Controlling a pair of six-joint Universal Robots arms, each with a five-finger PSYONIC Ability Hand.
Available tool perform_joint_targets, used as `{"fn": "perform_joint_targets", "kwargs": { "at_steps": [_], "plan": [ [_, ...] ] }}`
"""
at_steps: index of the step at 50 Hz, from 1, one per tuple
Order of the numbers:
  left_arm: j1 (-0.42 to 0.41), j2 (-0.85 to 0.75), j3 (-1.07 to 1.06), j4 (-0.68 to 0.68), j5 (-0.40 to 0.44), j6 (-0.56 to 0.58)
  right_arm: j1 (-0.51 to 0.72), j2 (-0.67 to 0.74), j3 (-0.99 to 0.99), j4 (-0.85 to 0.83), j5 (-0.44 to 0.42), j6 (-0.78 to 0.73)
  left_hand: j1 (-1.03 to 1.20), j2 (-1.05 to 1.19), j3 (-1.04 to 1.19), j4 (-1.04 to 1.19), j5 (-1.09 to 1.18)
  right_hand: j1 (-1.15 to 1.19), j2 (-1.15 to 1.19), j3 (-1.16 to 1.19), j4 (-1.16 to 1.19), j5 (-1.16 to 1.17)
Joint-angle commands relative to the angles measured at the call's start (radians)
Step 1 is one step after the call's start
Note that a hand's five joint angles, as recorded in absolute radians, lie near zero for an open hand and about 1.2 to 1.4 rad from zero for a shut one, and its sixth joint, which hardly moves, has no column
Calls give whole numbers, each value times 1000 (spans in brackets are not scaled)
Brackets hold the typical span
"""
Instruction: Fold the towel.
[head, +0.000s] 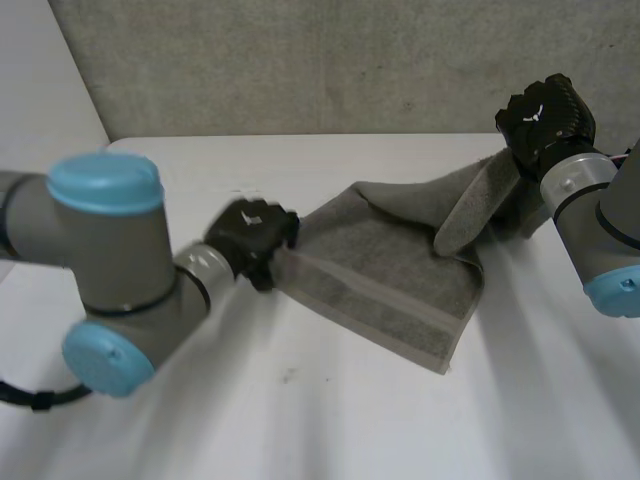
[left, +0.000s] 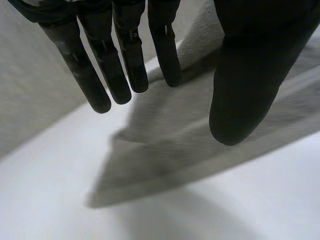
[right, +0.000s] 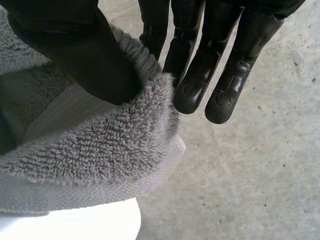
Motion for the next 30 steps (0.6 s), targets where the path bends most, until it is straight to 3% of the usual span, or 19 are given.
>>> {"fn": "perform_joint_targets", "kwargs": {
  "at_steps": [1,3,4,6,9,11,17,30],
  "plan": [
    [-60,-10,4,8,-10,-202,31,-85,17,16,4,29,69,75,74,74,76,435,221,205,199,240],
    [-87,-23,45,11,-11,-368,49,-111,14,24,4,49,66,72,71,71,73,435,221,205,199,240],
    [-87,-24,46,11,-11,-369,66,-140,11,30,5,74,66,72,71,71,73,435,221,205,199,240],
    [-122,-48,95,10,-11,-500,79,-165,6,40,9,95,69,75,74,74,76,435,221,205,199,240],
    [-136,-59,116,10,-11,-559,108,-254,-2,91,42,125,69,75,74,74,76,435,221,205,199,240],
    [-148,-86,168,10,-13,-677,123,-269,-5,108,54,125,69,75,74,74,76,435,221,205,199,240],
    [-178,-132,250,10,-42,-815,216,-312,-23,138,107,123,99,104,103,103,105,435,221,205,199,240],
    [-257,-284,415,11,-143,-916,303,-383,-25,152,136,122,108,113,112,112,114,435,221,205,199,240]
  ]
}}
